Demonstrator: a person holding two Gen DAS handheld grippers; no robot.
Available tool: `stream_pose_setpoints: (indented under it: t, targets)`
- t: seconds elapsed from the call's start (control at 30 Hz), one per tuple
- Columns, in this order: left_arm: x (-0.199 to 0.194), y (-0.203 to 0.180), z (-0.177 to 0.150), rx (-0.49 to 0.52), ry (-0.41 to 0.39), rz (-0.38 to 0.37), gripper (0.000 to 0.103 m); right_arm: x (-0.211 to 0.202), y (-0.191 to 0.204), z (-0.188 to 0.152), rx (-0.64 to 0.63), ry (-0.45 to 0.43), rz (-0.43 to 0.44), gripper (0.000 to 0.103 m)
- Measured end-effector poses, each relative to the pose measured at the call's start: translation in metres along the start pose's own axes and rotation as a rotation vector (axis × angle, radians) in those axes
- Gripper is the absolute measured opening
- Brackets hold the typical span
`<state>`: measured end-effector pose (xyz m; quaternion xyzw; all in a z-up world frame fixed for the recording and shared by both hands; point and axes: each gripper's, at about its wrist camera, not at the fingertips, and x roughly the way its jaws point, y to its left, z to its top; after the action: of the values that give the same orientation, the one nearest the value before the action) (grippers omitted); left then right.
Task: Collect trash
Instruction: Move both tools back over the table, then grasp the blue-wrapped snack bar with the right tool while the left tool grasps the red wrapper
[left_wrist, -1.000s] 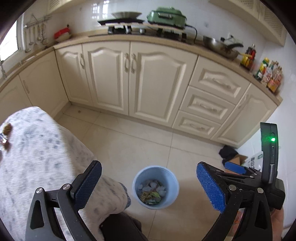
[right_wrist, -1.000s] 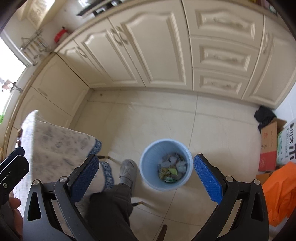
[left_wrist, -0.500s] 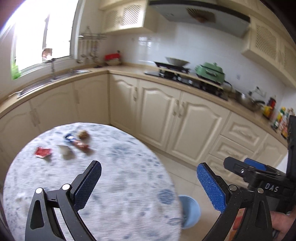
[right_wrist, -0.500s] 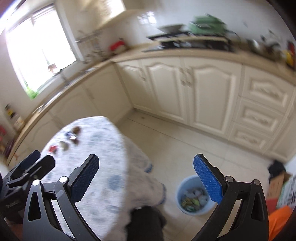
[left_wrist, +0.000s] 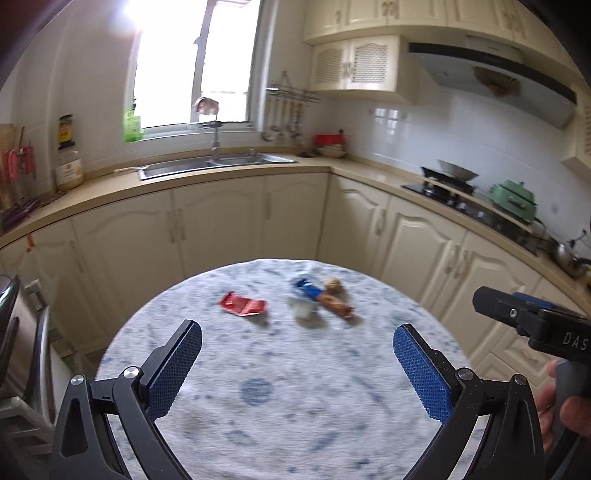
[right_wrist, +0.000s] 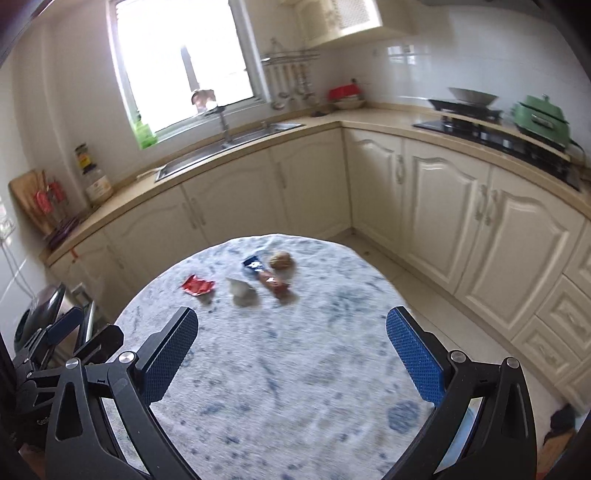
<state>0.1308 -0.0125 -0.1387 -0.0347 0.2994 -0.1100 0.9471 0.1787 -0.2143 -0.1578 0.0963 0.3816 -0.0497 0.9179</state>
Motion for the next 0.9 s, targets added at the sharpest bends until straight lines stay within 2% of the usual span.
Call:
stream_pose_setpoints:
  t: [0.2,0.4,0.63,0.8,0.9]
  targets:
    - [0.045,0.025,0.006,-0.031,0.057,0.079,0.102,0.061,0.028,0.005,-0.061,0.069,0.046,0.103]
    - [0.133,0.028,0.030,0.014,0.149,0.119,0.102,0.138,0.029,0.012,-0.096,0.152,0.057,0.101]
    - [0.247,0.022,0.054,0.131,0.256,0.154,0.102,0.220,0.008,0.017,-0.095,0.253,0.033,0.088]
    - [0.304,0.010,0.051,0.205,0.282,0.165,0.102,0.258,0.003,0.011,-0.126,0.314,0.028,0.077]
    - [0.329,0.010,0.046,0.228,0.325,0.162,0.103,0.265,0.009,0.007,-0.158,0.317,0.039,0.073]
